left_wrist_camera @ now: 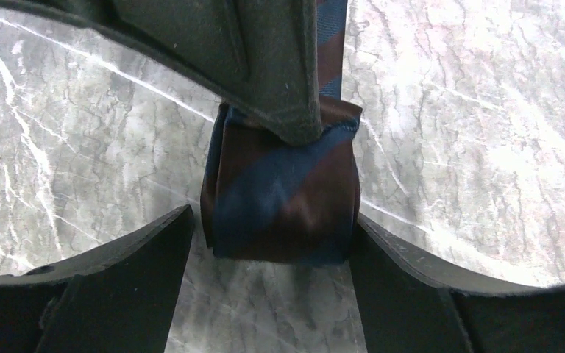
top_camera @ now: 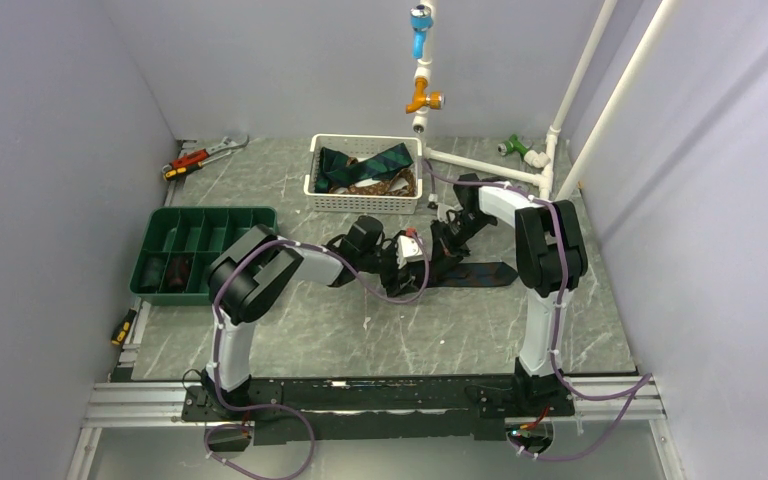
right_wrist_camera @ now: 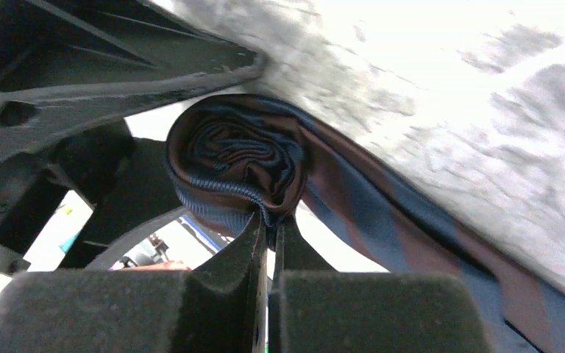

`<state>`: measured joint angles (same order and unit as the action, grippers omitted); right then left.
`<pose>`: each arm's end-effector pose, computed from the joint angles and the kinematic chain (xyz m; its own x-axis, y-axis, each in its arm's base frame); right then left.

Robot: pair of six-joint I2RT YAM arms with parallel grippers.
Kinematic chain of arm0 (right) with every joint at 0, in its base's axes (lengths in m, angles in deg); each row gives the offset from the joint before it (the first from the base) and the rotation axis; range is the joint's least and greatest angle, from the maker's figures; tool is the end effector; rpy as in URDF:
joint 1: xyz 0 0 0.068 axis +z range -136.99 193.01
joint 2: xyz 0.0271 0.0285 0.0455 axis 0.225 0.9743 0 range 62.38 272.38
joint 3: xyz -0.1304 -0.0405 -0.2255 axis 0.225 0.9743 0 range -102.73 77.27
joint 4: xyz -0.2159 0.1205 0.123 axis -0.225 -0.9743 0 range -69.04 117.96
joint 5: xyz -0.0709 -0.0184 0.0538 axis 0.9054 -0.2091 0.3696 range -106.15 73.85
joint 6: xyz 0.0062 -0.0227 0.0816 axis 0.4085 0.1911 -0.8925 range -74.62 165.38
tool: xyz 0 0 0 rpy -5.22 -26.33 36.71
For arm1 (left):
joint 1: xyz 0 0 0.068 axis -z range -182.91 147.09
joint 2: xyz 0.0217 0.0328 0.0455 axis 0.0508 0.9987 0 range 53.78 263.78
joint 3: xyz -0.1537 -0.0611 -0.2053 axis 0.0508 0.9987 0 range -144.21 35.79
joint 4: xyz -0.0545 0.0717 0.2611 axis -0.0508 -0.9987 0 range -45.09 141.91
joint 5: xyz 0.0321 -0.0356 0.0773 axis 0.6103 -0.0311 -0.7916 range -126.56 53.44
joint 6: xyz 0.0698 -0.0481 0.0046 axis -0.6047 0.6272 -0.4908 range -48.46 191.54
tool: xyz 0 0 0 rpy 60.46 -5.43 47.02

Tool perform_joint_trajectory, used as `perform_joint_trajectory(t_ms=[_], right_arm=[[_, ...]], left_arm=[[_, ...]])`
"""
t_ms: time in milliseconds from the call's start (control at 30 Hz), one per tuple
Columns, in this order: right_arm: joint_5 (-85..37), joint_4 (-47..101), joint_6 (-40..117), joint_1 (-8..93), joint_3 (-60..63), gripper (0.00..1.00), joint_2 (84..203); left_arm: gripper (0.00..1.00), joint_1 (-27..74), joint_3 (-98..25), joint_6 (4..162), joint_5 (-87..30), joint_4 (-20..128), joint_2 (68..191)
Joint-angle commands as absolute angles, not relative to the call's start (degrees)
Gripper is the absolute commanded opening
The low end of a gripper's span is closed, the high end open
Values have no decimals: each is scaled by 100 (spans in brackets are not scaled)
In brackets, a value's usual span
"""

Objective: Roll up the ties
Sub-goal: Roll the tie at the center of the board.

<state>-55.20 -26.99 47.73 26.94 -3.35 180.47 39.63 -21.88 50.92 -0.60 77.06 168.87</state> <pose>0.3551 0.1366 0.0953 -0.9623 -0.2716 0.0164 -0.2009 0.7496 0.6307 0.2890 -0.3248 0.0849 -0.0466 0.4295 -0.9019 0.9931 0.1168 0.0044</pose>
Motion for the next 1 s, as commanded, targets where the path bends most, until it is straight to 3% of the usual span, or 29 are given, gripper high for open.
perform_joint_trajectory(t_ms=[0,133,500,967], right_arm=[[-3266,-2084,5018,2687,-154,0,18582],[-2988,-2037,5021,2721,-160,0,18565],[-2917,-1888,4900,3016,-388,0,18913],[-3423,-1766,4612,3032,-528,0,19155]], left_arm=[[82,3950,-2107,5395,322,8090,17039],[86,3976,-2132,5557,464,8430,17158],[85,4177,-2625,6075,493,8967,17605],[76,4267,-2868,6423,445,9141,18092]])
